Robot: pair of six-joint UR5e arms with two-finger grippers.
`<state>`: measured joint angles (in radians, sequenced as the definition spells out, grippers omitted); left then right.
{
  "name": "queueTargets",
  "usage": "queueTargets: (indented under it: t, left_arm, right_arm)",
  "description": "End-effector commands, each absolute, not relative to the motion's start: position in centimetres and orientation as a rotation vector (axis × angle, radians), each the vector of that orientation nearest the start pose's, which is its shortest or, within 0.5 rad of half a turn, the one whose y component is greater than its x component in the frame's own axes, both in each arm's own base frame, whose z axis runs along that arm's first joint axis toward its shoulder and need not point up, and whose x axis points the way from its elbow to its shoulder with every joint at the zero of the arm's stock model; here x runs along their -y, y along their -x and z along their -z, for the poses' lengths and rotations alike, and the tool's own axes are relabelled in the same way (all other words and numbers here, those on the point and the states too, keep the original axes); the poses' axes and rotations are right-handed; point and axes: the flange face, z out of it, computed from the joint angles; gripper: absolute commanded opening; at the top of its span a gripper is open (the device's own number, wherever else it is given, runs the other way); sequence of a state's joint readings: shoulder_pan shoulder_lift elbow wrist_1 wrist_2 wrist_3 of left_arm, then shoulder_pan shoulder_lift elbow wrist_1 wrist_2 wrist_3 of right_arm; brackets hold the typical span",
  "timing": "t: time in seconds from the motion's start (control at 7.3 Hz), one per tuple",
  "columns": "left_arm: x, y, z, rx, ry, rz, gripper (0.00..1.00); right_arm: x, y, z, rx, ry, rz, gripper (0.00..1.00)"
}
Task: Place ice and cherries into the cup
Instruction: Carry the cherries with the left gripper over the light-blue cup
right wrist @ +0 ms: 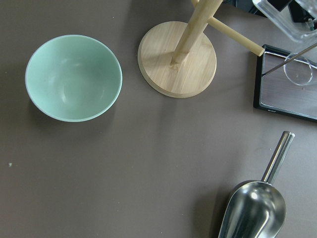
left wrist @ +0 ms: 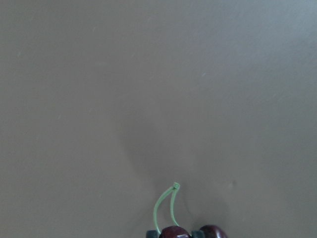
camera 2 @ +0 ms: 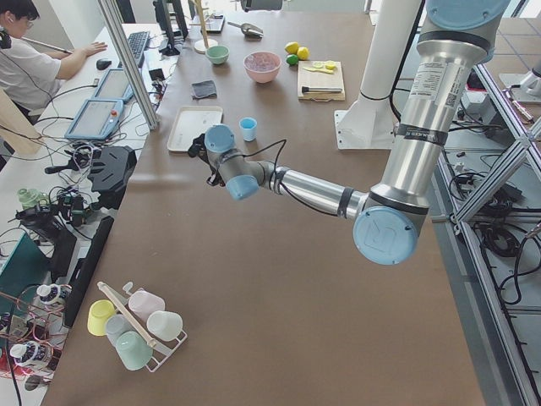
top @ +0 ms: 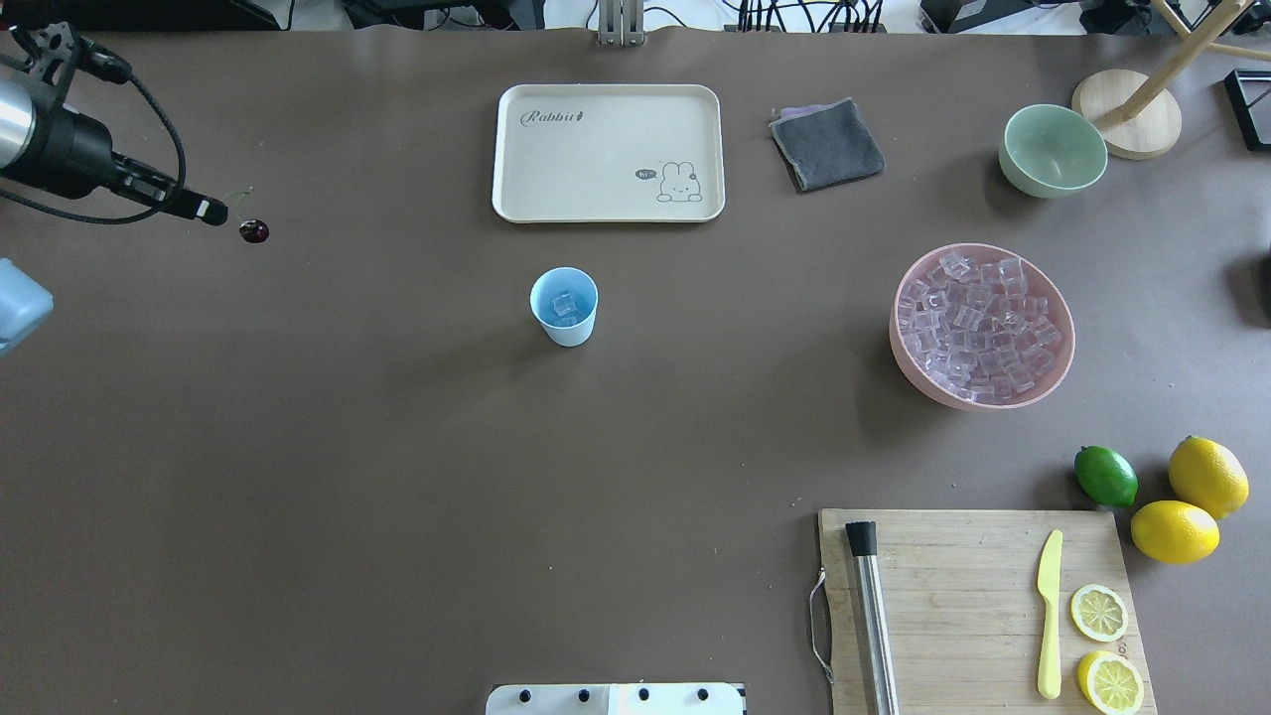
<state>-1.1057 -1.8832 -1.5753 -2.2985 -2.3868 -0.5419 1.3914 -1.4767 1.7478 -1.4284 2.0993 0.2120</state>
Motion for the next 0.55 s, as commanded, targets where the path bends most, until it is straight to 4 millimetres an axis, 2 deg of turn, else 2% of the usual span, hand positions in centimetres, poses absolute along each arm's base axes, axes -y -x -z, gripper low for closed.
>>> queueTargets:
  t: [0.0, 0.14, 0.27, 0.41]
  left_arm:
    - [58.8, -25.8, -29.3, -1.222, -0.537, -0.341, 0.0]
    - [58.7, -27.6, -25.9, -1.256, -0.543, -0.347, 0.0]
    - [57.7, -30.0, -24.1, -1.262, -0.564, -0.348, 0.0]
    - [56.0, -34.2, -21.5, -1.259, -0.617, -0.366, 0.0]
  right_arm:
    - [55.1, 1.6, -52.6, 0.588, -0.282, 0.076, 1.0]
    - [55.5, 1.9, -53.2, 0.588, -0.273, 0.076, 1.0]
    - [55.7, 2.2, -53.1, 0.588, -0.273, 0.082, 1.0]
    - [56.1, 2.3, -53.7, 0.586, -0.262, 0.082, 1.0]
